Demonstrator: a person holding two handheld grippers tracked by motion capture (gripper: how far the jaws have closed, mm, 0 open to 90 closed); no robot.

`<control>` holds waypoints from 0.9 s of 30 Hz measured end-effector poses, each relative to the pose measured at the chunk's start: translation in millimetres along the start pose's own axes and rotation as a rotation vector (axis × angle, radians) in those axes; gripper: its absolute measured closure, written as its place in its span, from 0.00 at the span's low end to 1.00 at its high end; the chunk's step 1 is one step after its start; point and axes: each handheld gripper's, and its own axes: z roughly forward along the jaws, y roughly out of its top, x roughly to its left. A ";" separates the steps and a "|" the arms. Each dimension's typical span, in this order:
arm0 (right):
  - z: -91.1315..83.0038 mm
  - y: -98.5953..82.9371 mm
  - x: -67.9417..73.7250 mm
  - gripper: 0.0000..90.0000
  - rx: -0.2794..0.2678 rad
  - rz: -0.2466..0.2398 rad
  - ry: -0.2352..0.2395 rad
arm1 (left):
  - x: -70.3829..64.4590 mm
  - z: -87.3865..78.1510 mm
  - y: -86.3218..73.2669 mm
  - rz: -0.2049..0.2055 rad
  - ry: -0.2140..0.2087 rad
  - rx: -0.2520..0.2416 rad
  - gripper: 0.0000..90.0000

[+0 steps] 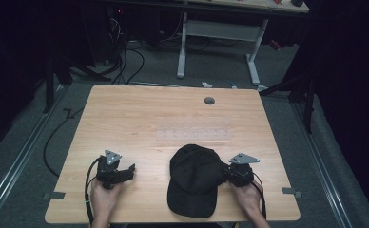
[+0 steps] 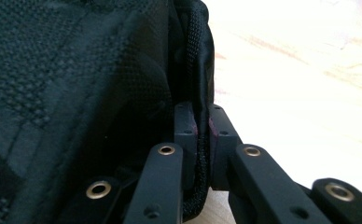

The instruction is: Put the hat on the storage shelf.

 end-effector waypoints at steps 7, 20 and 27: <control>-8.2 7.6 -5.7 0.95 -0.026 0.002 0.026 | -0.3 0.0 -0.3 0.005 0.001 0.001 0.23; -35.2 40.3 -15.8 0.95 -0.103 -0.015 0.103 | -0.3 0.0 -0.3 0.005 -0.001 0.001 0.23; -47.3 59.4 -18.1 0.95 -0.140 -0.037 0.149 | -0.5 0.0 -0.4 0.004 -0.002 0.001 0.23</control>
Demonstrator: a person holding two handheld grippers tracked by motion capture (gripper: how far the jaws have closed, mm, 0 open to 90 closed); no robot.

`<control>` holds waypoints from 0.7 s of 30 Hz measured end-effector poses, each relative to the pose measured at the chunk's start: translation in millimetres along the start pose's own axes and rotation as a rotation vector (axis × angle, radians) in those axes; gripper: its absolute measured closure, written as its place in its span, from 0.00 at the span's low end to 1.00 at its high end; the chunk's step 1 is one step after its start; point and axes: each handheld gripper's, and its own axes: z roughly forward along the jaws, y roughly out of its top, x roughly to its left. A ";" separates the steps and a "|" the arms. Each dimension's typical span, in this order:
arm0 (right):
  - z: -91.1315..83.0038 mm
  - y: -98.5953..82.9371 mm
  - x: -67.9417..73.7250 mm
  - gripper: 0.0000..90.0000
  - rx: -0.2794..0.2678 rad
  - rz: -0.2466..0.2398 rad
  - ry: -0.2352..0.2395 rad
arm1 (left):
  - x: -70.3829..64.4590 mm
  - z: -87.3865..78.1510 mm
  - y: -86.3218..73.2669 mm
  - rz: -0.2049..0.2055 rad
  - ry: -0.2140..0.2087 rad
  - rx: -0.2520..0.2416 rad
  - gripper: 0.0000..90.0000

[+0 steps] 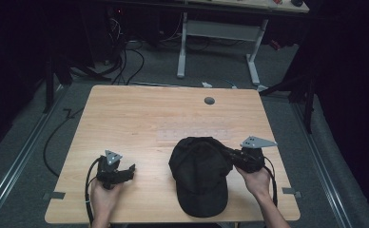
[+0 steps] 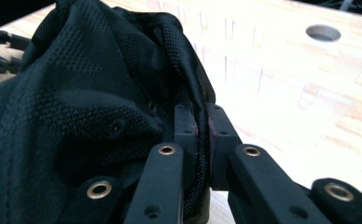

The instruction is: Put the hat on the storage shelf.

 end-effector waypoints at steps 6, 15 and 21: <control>-8.9 14.5 -2.9 0.95 -0.026 -0.003 0.045 | 0.0 0.0 0.0 0.000 -0.001 0.000 0.23; -21.7 34.9 -1.1 0.95 -0.056 -0.049 0.044 | -0.1 0.0 0.0 0.000 -0.001 0.001 0.23; -27.9 43.2 -1.2 0.95 -0.073 -0.061 0.049 | -0.3 0.5 0.2 -0.002 0.003 0.000 0.23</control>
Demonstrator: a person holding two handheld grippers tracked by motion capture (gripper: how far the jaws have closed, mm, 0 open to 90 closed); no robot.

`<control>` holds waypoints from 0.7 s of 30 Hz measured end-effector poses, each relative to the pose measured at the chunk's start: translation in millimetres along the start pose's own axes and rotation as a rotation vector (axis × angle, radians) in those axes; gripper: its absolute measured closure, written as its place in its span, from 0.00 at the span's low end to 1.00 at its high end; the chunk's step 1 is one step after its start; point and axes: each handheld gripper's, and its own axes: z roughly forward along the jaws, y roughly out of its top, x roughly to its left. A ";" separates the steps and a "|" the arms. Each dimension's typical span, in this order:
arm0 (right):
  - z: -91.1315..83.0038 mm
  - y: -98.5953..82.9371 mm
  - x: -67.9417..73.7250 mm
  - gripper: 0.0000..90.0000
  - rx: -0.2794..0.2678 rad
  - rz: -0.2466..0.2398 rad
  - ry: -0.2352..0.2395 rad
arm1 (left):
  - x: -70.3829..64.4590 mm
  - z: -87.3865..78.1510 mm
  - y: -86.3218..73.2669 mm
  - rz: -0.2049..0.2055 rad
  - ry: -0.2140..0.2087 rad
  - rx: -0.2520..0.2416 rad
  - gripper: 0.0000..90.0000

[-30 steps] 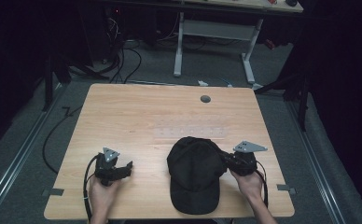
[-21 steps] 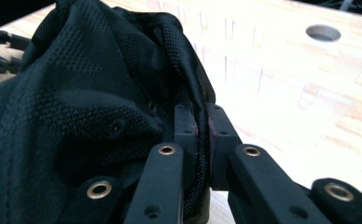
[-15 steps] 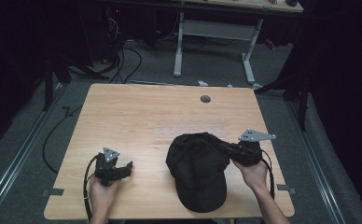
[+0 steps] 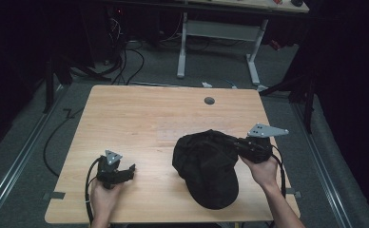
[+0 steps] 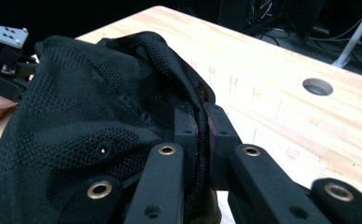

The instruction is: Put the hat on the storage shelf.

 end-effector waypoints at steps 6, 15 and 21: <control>-6.5 9.3 -0.5 0.95 -0.021 -0.013 0.005 | -0.1 0.5 -0.1 0.003 0.000 0.001 0.22; -9.7 22.6 1.5 0.95 -0.040 -0.038 0.010 | -7.3 4.6 4.0 -0.011 -0.032 0.057 0.22; -10.7 30.5 2.6 0.95 -0.059 -0.047 0.020 | -20.7 -1.8 6.6 -0.051 -0.154 0.069 0.19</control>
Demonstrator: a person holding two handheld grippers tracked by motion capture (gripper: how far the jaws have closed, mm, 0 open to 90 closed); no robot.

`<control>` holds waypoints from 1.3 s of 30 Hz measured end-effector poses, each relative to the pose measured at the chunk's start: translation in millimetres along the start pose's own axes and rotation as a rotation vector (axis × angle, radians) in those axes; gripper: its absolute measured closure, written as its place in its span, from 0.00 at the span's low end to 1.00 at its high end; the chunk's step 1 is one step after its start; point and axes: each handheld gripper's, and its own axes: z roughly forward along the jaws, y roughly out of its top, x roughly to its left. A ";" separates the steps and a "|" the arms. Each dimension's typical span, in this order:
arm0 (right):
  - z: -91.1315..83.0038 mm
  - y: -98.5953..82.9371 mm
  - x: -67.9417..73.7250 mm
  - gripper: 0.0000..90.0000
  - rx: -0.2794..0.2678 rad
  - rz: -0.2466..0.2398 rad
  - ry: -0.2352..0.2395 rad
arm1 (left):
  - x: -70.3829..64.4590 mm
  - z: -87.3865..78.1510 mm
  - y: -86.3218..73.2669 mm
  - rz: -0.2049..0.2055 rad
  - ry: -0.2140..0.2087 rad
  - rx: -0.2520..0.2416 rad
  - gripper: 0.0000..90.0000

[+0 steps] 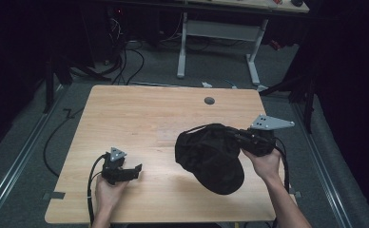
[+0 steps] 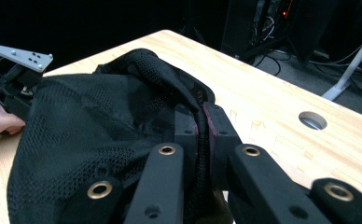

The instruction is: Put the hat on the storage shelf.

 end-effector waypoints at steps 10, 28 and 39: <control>2.9 9.9 0.7 0.95 -0.018 -0.001 0.028 | -34.2 -14.2 1.0 0.016 -0.233 0.028 0.17; 9.8 24.2 6.0 0.95 -0.059 -0.004 0.087 | -71.7 -20.7 -0.3 0.012 -0.450 0.089 0.16; 12.9 30.5 10.0 0.95 -0.088 -0.011 0.130 | -86.3 -12.9 -2.2 -0.012 -0.510 0.116 0.15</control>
